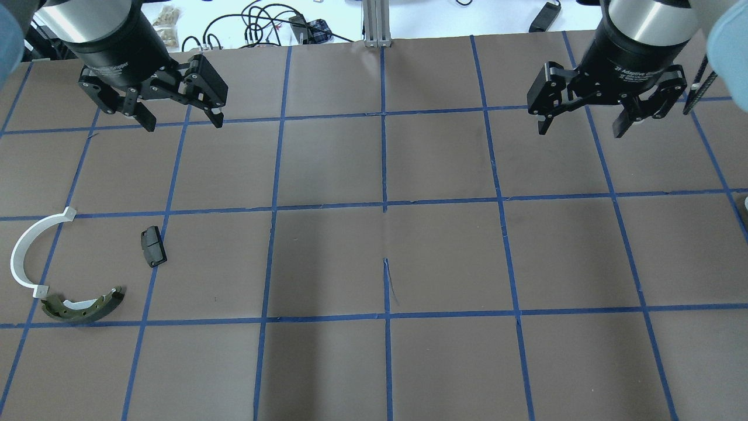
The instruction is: Place bearing gear from tray to pile
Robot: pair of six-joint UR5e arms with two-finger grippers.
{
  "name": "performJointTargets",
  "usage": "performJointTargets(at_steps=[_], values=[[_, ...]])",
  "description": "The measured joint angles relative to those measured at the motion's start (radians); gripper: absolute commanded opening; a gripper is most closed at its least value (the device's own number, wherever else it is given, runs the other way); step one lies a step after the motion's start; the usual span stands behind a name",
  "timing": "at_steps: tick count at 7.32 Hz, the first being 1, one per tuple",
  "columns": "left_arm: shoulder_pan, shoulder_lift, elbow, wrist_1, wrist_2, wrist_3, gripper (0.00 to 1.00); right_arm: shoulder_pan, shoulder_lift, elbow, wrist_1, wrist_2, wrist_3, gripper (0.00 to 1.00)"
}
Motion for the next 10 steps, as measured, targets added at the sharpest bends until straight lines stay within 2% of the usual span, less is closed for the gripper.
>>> performJointTargets(at_steps=[8, 10], values=[[0.003, 0.007, -0.002, 0.005, 0.005, -0.002, 1.0, 0.005, -0.013, 0.005, -0.001, 0.014, 0.013, 1.0], [0.002, 0.008, -0.002, 0.006, 0.004, -0.001, 1.0, 0.001, -0.024, 0.001, 0.039, 0.011, 0.005, 1.0]])
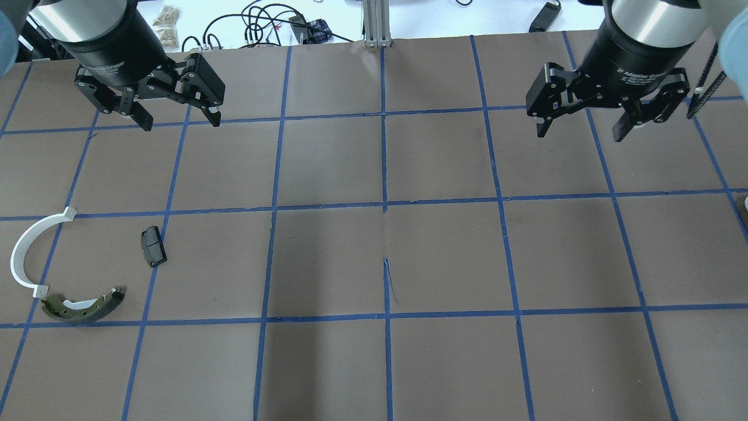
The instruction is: Place bearing gear from tray to pile
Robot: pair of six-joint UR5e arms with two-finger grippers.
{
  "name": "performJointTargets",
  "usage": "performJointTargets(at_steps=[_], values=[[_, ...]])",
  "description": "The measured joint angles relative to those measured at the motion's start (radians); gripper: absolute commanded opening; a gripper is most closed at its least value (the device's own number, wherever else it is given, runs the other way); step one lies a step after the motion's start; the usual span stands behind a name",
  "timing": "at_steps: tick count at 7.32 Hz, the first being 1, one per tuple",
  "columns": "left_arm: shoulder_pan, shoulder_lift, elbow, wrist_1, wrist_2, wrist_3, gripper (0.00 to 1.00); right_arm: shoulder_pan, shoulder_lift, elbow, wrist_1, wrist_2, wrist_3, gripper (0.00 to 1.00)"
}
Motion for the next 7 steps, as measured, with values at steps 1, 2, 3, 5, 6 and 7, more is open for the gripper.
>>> performJointTargets(at_steps=[1, 2, 3, 5, 6, 7], values=[[0.0, 0.001, 0.0, 0.0, 0.001, 0.0, 1.0, -0.012, 0.0, 0.001, 0.015, -0.004, -0.036, 1.0], [0.0, 0.001, -0.002, 0.0, 0.001, 0.0, 1.0, -0.038, 0.0, 0.002, 0.023, -0.008, -0.108, 1.0], [0.0, 0.002, -0.002, 0.0, 0.001, 0.0, 1.0, -0.095, -0.004, 0.002, 0.032, -0.012, -0.209, 1.0], [-0.002, 0.003, 0.001, 0.0, -0.002, -0.002, 1.0, -0.281, -0.02, 0.002, 0.044, -0.039, -0.495, 1.0], [-0.002, 0.004, 0.001, -0.001, -0.002, -0.003, 1.0, -0.402, -0.023, 0.003, 0.044, -0.053, -0.666, 1.0], [-0.003, 0.006, -0.002, -0.001, -0.002, -0.003, 1.0, -0.539, -0.018, 0.003, 0.039, -0.057, -0.846, 1.0]])
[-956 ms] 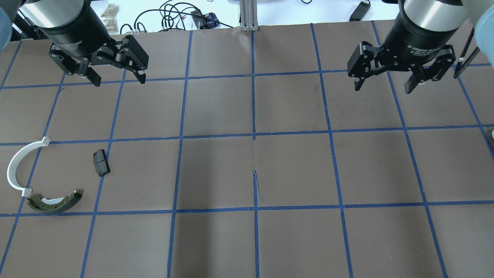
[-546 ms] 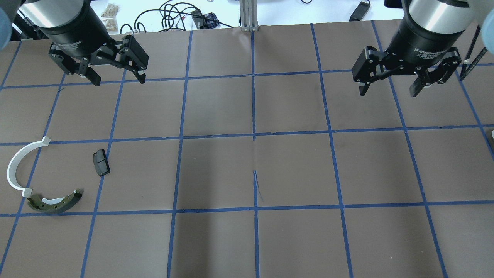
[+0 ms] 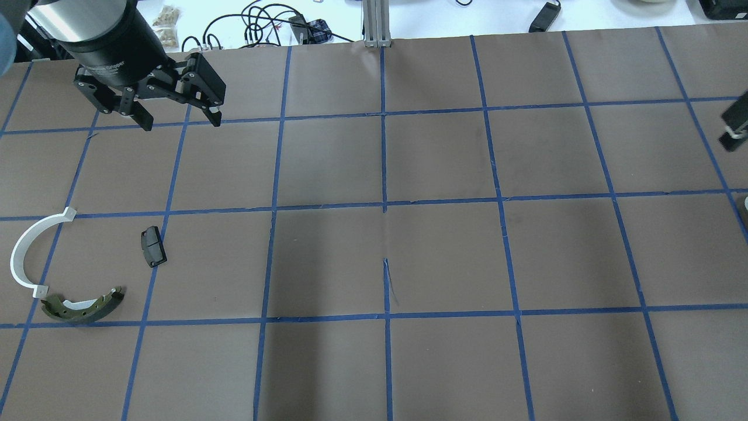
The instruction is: Place bearing gear from tray to pile
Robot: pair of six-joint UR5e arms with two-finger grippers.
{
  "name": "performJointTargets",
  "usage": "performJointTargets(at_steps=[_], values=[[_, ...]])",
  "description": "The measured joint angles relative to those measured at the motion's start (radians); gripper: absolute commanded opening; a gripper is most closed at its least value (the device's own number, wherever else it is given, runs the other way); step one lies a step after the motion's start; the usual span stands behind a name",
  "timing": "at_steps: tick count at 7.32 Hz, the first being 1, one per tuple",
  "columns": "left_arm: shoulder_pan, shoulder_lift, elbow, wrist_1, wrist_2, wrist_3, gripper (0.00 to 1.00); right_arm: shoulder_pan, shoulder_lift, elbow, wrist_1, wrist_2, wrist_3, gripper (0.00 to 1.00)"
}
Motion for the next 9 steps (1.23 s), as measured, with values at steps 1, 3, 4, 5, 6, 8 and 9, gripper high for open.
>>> performJointTargets(at_steps=[1, 3, 4, 5, 6, 8, 9], values=[[0.0, 0.002, -0.005, 0.0, 0.0, -0.001, 1.0, -0.14, 0.024, 0.0, -0.022, 0.0, -0.178, 1.0], [0.0, 0.003, -0.011, 0.001, -0.001, -0.001, 1.0, -0.348, 0.152, -0.001, -0.17, -0.003, -0.492, 1.0], [0.0, 0.003, -0.011, 0.001, -0.001, -0.001, 1.0, -0.43, 0.233, 0.001, -0.257, -0.002, -0.621, 1.0], [0.0, 0.003, -0.012, 0.001, -0.001, -0.001, 1.0, -0.499, 0.326, 0.005, -0.329, -0.002, -0.736, 1.0], [0.0, 0.003, -0.013, 0.001, -0.001, -0.001, 1.0, -0.552, 0.418, 0.007, -0.396, -0.002, -0.832, 0.95], [0.0, 0.003, -0.012, 0.001, -0.001, -0.001, 1.0, -0.601, 0.553, 0.009, -0.55, 0.005, -0.937, 0.95], [0.0, 0.002, -0.01, 0.001, -0.001, -0.001, 1.0, -0.606, 0.589, 0.014, -0.588, 0.019, -0.931, 0.95]])
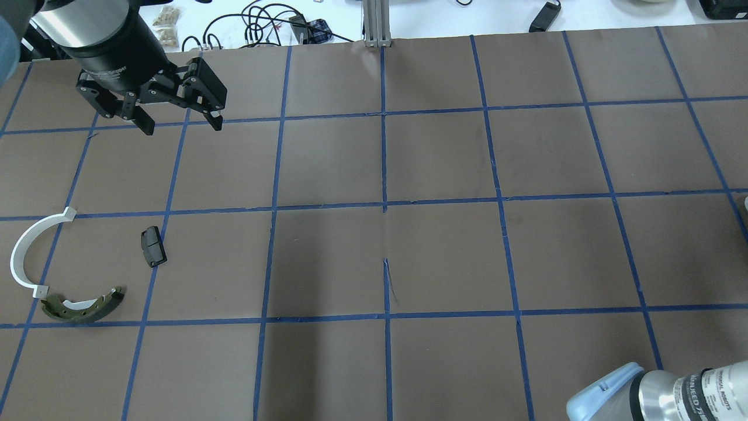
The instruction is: Place bearing gear from tray to pile
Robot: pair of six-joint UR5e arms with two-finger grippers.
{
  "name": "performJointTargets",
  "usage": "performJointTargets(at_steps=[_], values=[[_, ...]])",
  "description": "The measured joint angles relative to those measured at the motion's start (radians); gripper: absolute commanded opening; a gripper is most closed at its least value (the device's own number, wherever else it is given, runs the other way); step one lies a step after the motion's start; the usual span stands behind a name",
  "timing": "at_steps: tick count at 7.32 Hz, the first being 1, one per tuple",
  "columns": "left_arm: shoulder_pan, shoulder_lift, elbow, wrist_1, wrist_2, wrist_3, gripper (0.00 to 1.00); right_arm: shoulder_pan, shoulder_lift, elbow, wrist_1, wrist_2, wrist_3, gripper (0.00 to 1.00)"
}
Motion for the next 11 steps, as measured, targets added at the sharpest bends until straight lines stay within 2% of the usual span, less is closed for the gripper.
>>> performJointTargets(at_steps=[4, 5, 6, 8, 11], values=[[0.001, -0.001, 0.0, 0.001, 0.0, 0.0, 1.0, 0.015, 0.033, 0.087, -0.117, 0.045, 0.014, 0.89], [0.001, -0.001, -0.001, 0.001, -0.001, 0.0, 1.0, 0.016, 0.036, 0.101, -0.135, 0.048, 0.007, 0.82], [0.001, -0.001, -0.001, 0.001, -0.001, 0.0, 1.0, 0.016, 0.041, 0.108, -0.152, 0.055, 0.002, 0.7], [0.001, -0.002, -0.001, 0.001, -0.002, 0.0, 1.0, 0.018, 0.054, 0.111, -0.193, 0.071, -0.023, 0.6], [0.001, -0.002, -0.002, 0.002, -0.004, 0.0, 1.0, 0.018, 0.079, 0.111, -0.235, 0.084, -0.039, 0.19]])
